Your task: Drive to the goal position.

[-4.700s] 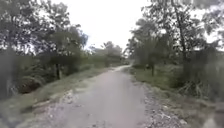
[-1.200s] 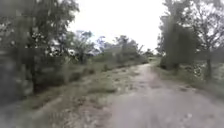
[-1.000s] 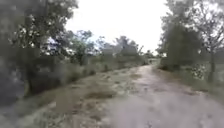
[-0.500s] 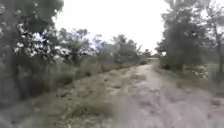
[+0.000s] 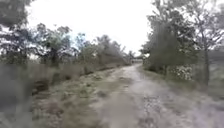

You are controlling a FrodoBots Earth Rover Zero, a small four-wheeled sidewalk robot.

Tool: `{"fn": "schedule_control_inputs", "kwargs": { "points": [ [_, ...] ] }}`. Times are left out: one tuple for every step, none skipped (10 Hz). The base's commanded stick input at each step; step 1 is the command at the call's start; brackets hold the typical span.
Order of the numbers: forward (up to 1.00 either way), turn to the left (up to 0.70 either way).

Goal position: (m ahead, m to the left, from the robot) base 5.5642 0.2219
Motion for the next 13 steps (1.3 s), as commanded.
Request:
{"fn": "schedule_control_inputs", "kwargs": {
  "points": [
    [1.0, 0.0],
    [1.0, 0.0],
    [1.0, 0.0],
    [1.0, 0.0],
    [1.0, 0.0],
    [1.0, 0.0],
    [1.0, 0.0],
    [1.0, 0.0],
    [1.0, 0.0],
    [1.0, 0.0],
    [1.0, 0.0],
    [1.0, 0.0],
    [1.0, 0.0]
  ]
}}
